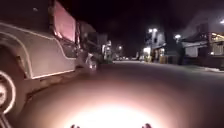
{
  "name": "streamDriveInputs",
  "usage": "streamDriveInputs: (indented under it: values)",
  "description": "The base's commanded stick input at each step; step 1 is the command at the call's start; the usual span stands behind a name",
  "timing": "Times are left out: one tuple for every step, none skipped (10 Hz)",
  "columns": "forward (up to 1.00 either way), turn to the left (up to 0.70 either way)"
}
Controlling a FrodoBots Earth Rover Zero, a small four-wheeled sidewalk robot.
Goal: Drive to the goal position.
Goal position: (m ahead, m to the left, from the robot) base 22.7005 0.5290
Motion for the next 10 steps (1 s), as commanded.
streamDriveInputs:
  values:
    - [0.85,-0.01]
    - [0.85,0.00]
    - [0.85,-0.09]
    - [0.85,-0.34]
    - [0.85,-0.34]
    - [0.85,-0.21]
    - [0.85,-0.01]
    - [0.85,0.00]
    - [0.85,0.00]
    - [0.85,0.00]
